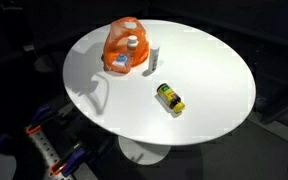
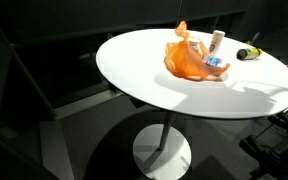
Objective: Move the medicine bottle from the plastic to the table
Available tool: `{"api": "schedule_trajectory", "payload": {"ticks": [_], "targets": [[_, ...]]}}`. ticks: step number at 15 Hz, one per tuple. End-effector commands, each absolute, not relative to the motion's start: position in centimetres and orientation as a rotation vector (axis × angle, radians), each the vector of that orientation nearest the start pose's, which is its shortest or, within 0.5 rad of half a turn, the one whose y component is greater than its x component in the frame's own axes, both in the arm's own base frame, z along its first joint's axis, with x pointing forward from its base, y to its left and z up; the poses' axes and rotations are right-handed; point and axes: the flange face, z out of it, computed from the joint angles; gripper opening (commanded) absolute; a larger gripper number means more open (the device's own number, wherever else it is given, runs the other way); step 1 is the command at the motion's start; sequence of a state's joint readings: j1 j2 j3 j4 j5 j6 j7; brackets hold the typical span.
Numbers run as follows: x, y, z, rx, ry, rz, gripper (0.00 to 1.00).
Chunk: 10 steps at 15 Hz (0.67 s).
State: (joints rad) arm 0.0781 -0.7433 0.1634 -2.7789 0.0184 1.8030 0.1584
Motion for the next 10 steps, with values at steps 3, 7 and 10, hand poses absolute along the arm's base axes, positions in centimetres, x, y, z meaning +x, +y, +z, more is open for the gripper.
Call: {"api": "schedule_trajectory", "payload": {"ticks": [3,7,10], "targets": [[28.1,6.5,39.7,-3.255,-0.034,0.359,1.0],[29.9,6.6,40.7,-3.283,-0.007,0.316,1.0],[31.8,6.6,41.6,-3.295,0.011,0.264,1.0]]}}
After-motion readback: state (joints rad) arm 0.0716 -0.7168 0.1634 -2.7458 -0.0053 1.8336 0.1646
